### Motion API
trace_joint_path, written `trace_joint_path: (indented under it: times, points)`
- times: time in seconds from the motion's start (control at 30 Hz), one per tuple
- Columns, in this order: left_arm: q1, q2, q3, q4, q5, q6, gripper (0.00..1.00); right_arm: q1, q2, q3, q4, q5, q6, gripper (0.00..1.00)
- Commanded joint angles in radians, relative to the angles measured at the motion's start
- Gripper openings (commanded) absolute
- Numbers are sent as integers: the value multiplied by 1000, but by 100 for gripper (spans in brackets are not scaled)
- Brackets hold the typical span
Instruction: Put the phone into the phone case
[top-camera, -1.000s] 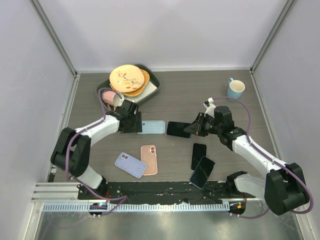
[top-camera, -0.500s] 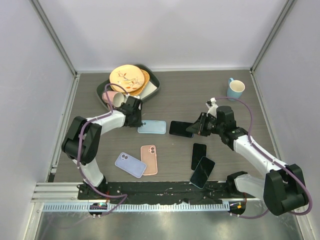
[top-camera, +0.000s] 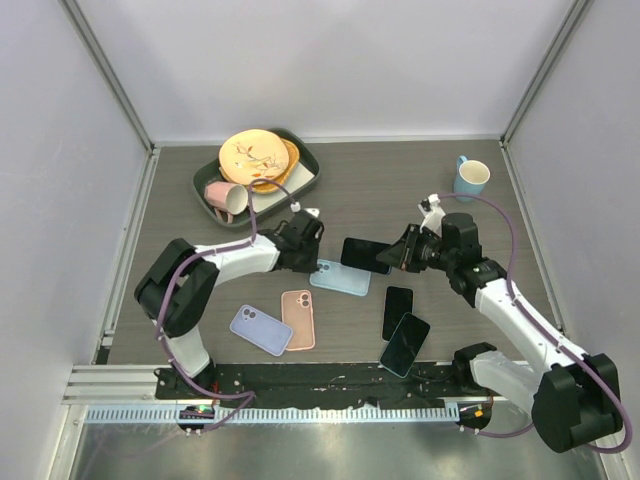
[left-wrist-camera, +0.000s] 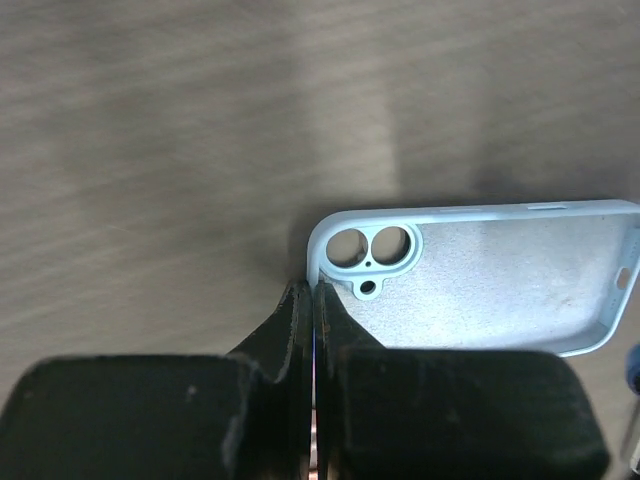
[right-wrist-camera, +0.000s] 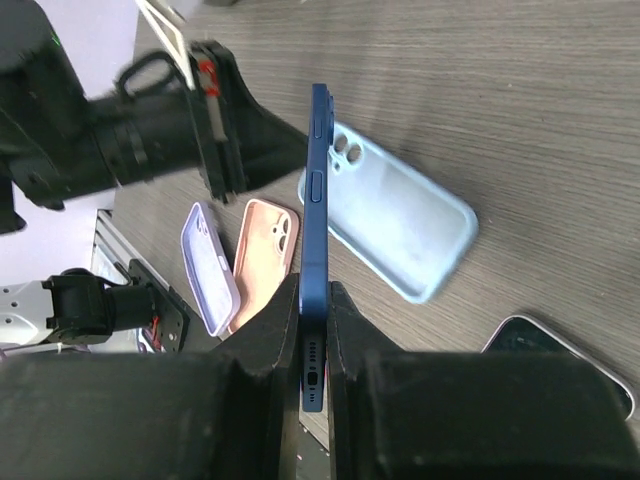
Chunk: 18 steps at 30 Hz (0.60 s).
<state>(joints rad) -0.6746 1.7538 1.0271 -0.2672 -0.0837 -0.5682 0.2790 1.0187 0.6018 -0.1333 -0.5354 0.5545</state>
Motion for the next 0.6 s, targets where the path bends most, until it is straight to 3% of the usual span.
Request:
trace_joint_path:
  times: [0.0,0.3,0.4,0.43,0.53,0.57]
  points:
    - [-57,-19,21,11,12,-107,0,-6,-66,72,34,-14,-1,1]
    - [-106,-33,-10,29,-5,-142,0,-8,-71,73,-3,-8,-21,1]
    - [-118,-51,-21,33,2,-142,7,-9,-71,73,-3,-8,-18,1]
    - [-120,-74,-30,36,4,-139,25,-8,-68,73,-2,-8,-16,1]
    - [-120,-137,-70,61,-5,-134,62,-8,-69,70,-2,-6,-16,1]
    - [-120,-158,-81,68,-11,-133,66,-8,-66,70,-2,-5,-16,1]
